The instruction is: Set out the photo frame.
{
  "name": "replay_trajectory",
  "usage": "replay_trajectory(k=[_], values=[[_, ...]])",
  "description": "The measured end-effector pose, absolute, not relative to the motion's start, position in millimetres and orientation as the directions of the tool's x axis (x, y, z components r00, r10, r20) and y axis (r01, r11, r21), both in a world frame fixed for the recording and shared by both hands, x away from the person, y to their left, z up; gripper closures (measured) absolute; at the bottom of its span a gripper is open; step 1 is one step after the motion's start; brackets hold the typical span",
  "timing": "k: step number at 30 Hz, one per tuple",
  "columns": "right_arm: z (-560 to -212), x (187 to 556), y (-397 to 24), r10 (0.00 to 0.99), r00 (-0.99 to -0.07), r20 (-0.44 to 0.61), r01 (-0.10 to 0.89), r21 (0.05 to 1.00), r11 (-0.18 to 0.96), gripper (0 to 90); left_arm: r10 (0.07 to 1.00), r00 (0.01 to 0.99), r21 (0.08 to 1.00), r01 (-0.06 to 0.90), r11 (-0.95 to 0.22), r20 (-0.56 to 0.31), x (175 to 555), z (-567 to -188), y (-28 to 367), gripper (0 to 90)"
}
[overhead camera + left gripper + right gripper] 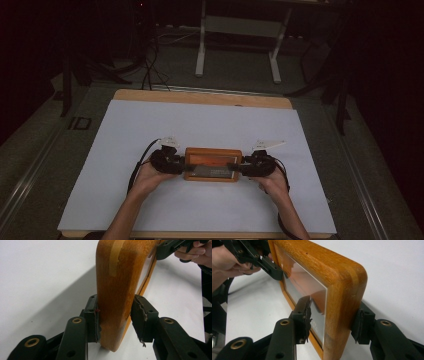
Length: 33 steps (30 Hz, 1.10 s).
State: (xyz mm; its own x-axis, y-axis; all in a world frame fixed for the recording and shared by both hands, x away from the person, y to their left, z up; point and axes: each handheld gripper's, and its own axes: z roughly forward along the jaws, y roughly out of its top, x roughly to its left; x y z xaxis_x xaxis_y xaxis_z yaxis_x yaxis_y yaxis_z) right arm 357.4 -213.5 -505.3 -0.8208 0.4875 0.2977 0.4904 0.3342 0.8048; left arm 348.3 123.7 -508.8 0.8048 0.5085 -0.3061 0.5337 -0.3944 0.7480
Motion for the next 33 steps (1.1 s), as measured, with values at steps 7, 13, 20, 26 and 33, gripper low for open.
replay_trajectory(k=[7,13,20,26,33], values=[[-507.3,359.8,-213.8,0.49,-0.814,0.312,0.5,0.806,0.318,55.4,0.51,0.799,0.753,0.541,-0.375,-0.32,350.3,-511.3,124.6,60.5],[-510.2,362.4,-214.4,0.489,-0.808,0.328,0.507,0.809,0.297,55.3,0.513,0.794,0.754,0.546,-0.364,-0.327,351.9,-512.6,124.8,60.1],[-511.3,362.6,-215.2,0.483,-0.808,0.337,0.511,0.809,0.291,56.2,0.523,0.788,0.755,0.549,-0.359,-0.325,351.9,-512.6,124.0,59.0],[-511.7,362.5,-215.4,0.48,-0.811,0.335,0.507,0.812,0.289,56.1,0.527,0.791,0.751,0.545,-0.373,-0.311,350.7,-511.5,123.0,58.7],[-512.3,361.4,-215.3,0.48,-0.814,0.328,0.498,0.819,0.285,55.3,0.528,0.796,0.754,0.533,-0.383,-0.295,349.1,-510.7,121.9,57.2]])
